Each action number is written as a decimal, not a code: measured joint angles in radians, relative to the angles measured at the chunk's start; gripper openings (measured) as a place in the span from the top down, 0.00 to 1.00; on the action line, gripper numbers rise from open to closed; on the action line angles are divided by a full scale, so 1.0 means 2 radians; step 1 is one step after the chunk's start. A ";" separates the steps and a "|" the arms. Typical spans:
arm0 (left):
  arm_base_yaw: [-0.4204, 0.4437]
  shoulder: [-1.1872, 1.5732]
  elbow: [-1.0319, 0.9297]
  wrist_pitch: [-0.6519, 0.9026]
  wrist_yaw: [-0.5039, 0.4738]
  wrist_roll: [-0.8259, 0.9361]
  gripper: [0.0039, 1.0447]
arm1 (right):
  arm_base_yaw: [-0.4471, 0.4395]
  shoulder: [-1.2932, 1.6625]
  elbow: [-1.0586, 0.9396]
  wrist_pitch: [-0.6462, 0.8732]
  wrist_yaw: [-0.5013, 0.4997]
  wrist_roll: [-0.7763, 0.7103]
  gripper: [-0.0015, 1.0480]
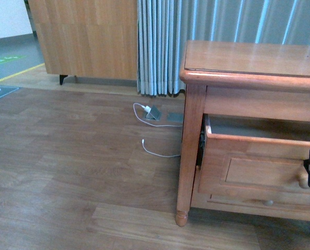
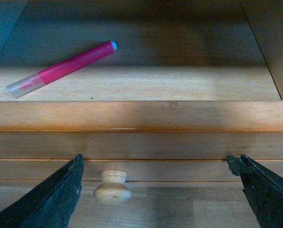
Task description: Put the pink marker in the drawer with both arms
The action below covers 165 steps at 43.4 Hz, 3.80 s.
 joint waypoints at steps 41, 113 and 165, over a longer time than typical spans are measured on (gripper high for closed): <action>0.000 0.000 0.000 0.000 0.000 0.000 0.06 | 0.000 0.133 0.167 0.022 0.022 -0.007 0.08; 0.000 0.000 0.000 0.000 0.000 0.000 0.06 | -0.048 -0.622 -0.336 -0.049 -0.077 -0.006 0.72; 0.000 0.000 0.000 0.000 0.000 0.000 0.06 | 0.041 -0.948 -0.338 -0.365 0.008 -0.008 0.98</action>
